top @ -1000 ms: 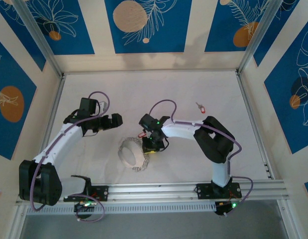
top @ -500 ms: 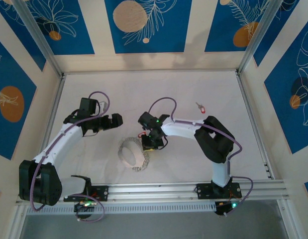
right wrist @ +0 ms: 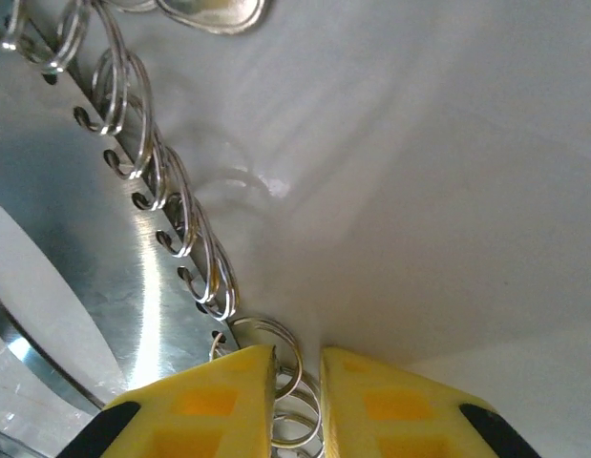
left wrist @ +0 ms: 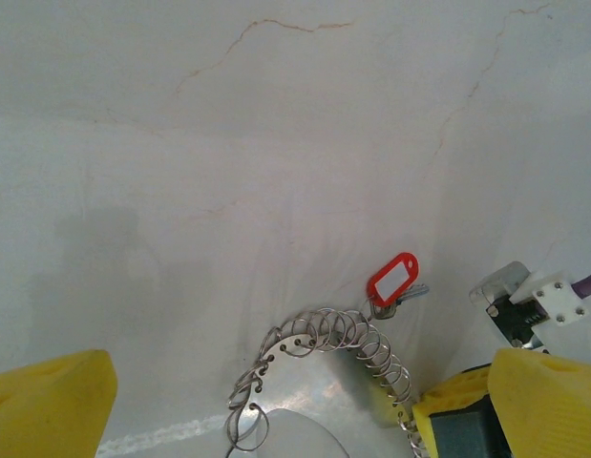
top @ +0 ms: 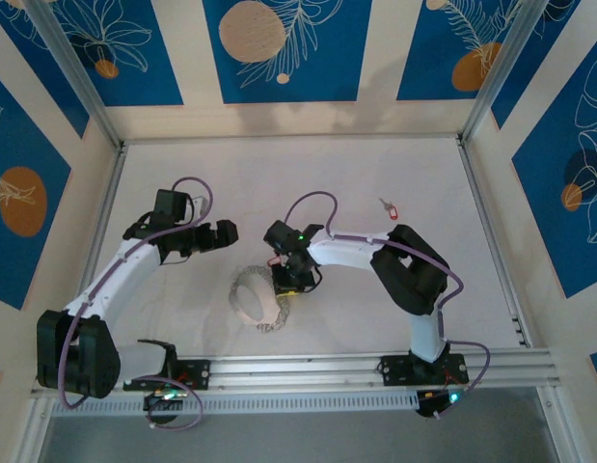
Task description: Put the keys on the keyring
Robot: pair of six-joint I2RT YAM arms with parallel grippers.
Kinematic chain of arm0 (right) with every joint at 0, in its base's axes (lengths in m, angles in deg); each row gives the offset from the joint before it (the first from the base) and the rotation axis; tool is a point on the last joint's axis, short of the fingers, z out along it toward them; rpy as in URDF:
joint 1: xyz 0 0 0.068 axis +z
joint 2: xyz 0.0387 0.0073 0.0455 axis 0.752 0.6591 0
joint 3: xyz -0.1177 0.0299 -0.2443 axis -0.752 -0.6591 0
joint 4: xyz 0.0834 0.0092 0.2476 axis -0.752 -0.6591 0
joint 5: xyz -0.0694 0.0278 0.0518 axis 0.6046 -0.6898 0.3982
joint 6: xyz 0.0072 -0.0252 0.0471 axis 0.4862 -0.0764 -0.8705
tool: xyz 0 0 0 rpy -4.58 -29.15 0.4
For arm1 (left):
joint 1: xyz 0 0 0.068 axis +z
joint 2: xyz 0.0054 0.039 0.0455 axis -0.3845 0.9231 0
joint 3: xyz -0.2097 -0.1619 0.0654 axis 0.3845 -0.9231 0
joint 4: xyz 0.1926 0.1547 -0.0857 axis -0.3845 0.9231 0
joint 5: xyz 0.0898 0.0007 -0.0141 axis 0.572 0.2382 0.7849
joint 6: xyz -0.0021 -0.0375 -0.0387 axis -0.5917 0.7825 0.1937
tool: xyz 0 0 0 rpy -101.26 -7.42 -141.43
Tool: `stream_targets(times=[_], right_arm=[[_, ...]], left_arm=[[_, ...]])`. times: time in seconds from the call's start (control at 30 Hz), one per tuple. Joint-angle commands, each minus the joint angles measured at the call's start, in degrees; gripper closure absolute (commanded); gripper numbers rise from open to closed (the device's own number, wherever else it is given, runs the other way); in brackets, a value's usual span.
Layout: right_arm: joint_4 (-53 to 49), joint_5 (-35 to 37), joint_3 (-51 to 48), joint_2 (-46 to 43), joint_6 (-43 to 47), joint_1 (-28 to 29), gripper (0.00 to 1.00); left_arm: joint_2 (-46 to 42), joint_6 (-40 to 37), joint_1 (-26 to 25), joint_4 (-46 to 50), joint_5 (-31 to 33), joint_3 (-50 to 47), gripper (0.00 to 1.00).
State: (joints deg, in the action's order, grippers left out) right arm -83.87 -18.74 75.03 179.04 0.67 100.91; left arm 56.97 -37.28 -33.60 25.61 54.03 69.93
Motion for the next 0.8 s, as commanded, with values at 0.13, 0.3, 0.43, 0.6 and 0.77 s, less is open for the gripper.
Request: stream_targets(times=[0.13,0.3,0.43,0.6,0.77], right_arm=[[-8.28,11.37,4.81,3.85,-1.04,2.88,0.81],[-13.25,18.98,7.72,5.09,-2.90,5.04,0.83],[-15.71,22.58,8.90,5.89,-4.04,5.12,0.83],[-17.75,28.06,10.23,6.97,-4.87,4.75,0.80],[-15.58,30.35,10.22,6.73,-2.73,4.45,0.86]], left_arm=[[-0.25,0.04,0.35,-1.10,-1.20,-0.82,0.00],[-0.99,0.13,0.28,-1.09,-1.19,-0.95,0.00],[-1.03,0.48,0.31,-1.19,-1.20,-1.17,0.00],[-1.74,0.83,0.34,-1.45,-0.42,-1.52,0.00],[-1.75,0.92,0.35,-1.44,-0.19,-1.50,0.00]])
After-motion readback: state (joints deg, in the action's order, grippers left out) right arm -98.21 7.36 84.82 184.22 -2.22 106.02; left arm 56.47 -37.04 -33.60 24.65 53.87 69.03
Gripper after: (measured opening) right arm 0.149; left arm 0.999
